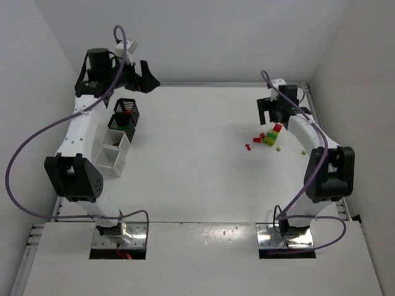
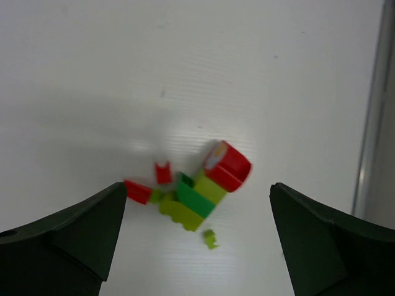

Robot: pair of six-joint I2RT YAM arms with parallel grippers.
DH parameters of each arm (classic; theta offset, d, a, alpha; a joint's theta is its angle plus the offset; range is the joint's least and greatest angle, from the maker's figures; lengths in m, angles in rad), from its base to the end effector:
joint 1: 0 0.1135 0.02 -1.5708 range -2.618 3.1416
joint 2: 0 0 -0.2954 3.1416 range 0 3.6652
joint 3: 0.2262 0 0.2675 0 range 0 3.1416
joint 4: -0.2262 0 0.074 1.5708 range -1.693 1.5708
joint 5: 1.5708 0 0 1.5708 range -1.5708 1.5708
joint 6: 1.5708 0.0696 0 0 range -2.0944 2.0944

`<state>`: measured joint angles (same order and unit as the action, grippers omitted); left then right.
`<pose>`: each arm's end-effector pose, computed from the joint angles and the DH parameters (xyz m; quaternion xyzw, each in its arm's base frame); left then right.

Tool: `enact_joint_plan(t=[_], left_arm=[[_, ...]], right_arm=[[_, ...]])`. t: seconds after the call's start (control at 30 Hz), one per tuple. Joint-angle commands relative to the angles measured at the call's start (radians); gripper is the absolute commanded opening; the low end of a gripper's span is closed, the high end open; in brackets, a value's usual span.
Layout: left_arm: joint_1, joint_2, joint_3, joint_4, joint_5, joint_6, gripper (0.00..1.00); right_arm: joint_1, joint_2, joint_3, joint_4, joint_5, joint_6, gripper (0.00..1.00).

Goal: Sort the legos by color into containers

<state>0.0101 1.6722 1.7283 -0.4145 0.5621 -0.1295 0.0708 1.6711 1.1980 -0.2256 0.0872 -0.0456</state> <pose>0.4316 -0.0327 0.4353 0.1026 0.7987 -0.2602 0.5328 0.4181 0.0236 0.2498 -0.0343 0.9051 -0.0342 0.4224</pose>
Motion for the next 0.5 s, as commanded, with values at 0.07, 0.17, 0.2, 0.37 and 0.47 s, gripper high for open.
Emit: enact_joint_plan(t=[0.07, 0.17, 0.2, 0.37, 0.47], left_arm=[[0.079, -0.003, 0.037, -0.235, 0.248, 0.225, 1.00], [0.090, -0.032, -0.007, -0.253, 0.308, 0.304, 1.00], [0.080, -0.045, -0.038, -0.253, 0.317, 0.336, 1.00], [0.059, -0.074, -0.098, -0.276, 0.361, 0.409, 0.98], [0.059, -0.065, -0.098, -0.322, 0.412, 0.445, 0.94]], right_arm=[[-0.101, 0.056, 0.142, -0.130, -0.013, -0.244, 0.94], [-0.170, 0.056, 0.173, -0.083, -0.146, -0.485, 0.86], [-0.189, 0.041, 0.186, -0.083, -0.253, -0.558, 0.85], [-0.249, 0.197, 0.463, -0.432, -0.472, -0.969, 0.73], [-0.258, 0.326, 0.723, -0.722, -0.561, -1.228, 0.66]])
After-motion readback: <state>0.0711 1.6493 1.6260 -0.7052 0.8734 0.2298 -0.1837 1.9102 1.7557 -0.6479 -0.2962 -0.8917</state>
